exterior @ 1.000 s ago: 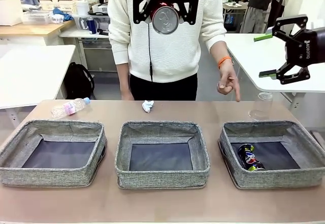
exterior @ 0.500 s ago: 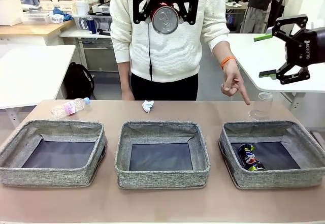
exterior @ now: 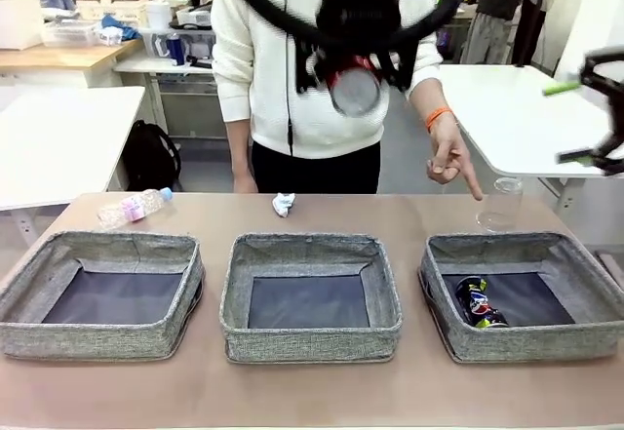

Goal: Sort the waste into the appropriate baskets.
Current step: Place the picked waste into the Fabric basket indicated by the person.

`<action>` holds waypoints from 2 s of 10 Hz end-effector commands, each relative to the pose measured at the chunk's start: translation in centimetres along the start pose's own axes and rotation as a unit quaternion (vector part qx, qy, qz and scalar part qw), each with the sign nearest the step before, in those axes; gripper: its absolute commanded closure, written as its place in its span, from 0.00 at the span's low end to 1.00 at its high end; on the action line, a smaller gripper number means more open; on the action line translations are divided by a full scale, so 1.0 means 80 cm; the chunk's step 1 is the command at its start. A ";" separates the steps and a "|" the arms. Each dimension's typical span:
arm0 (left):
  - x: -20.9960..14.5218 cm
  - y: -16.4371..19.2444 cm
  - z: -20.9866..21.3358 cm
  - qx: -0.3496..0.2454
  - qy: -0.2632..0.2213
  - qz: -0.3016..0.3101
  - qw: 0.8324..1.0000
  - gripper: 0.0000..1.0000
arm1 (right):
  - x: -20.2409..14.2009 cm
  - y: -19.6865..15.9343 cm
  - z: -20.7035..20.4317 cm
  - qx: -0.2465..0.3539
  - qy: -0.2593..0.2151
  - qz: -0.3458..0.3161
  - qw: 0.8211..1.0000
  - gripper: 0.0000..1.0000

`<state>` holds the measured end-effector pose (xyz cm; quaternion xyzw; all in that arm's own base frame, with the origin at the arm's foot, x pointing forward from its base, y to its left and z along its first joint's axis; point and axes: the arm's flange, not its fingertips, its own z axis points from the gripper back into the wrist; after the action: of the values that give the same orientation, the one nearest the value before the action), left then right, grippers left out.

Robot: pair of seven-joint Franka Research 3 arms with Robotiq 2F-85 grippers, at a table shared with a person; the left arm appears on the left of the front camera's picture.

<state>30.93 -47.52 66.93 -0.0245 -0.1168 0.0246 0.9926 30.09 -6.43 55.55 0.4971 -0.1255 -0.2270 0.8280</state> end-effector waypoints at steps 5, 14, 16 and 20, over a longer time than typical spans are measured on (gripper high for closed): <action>-0.034 -0.123 -0.163 -0.202 0.051 -0.037 0.977 1.00 | -0.045 -0.089 0.200 -0.047 -0.020 0.093 0.994 0.00; -0.011 -0.257 -0.236 -0.152 0.032 -0.070 0.985 1.00 | -0.026 -0.076 0.185 -0.079 -0.020 0.032 0.996 0.00; -0.011 -0.256 -0.235 -0.150 0.031 -0.073 0.986 0.43 | -0.026 -0.076 0.185 -0.079 -0.020 0.032 0.996 0.00; -0.010 -0.254 -0.236 -0.150 0.032 -0.070 0.986 0.18 | -0.026 -0.076 0.185 -0.079 -0.020 0.032 0.996 0.00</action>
<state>35.09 -67.88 48.96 -0.1742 -0.0796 -0.0729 0.9788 20.19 -19.37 56.96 0.4173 -0.1358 -0.2087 0.8740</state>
